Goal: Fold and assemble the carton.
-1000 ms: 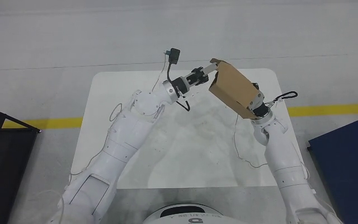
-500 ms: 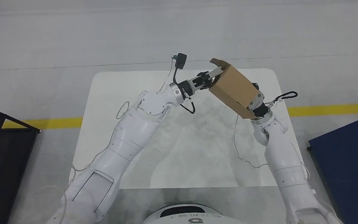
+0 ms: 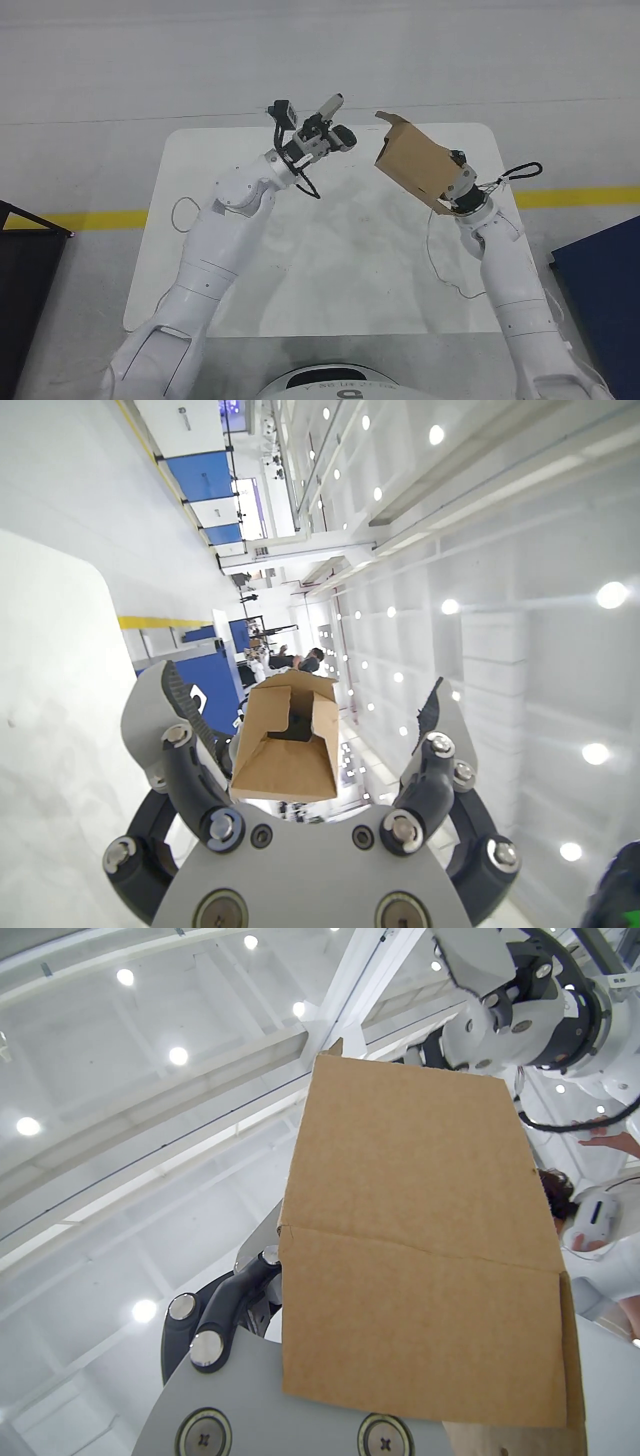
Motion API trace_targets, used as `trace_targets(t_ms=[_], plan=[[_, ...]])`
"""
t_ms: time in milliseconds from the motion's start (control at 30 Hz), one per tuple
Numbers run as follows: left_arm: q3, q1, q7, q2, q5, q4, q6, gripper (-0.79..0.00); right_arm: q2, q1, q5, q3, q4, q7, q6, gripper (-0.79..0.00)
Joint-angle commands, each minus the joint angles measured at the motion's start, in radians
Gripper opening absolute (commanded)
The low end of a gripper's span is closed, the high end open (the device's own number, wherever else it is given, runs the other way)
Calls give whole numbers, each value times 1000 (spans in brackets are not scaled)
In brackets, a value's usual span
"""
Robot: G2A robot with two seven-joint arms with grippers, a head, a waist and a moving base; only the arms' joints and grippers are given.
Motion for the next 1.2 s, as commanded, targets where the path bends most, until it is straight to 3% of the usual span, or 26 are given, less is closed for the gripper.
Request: trace_targets(t_ms=[0, 67, 300, 400, 600, 833, 1167], plan=[[-22, 4, -90, -1, -179, 31, 159, 0, 4, 4, -33, 10, 18, 26, -8, -785], [-59, -18, -76, 4, -257, 85, 291, 0, 9, 10, -72, 20, 35, 48, -25, -785], [-80, -23, -89, 7, -283, 93, 290, 0, 16, 14, -120, 40, 48, 71, -61, -785], [-41, 1, -132, -5, -381, 85, 338, 0, 16, 14, -120, 40, 48, 71, -61, -785], [-20, -52, -193, -27, -586, 199, 424, 0, 28, -13, -223, 40, 11, 83, -55, -785], [22, -117, -231, -39, -614, 307, 477, 0, 37, -13, -262, 39, -1, 118, -48, -785], [133, -201, -290, -84, -656, 434, 501, 0, 42, -15, -276, 24, -14, 120, -50, -785]])
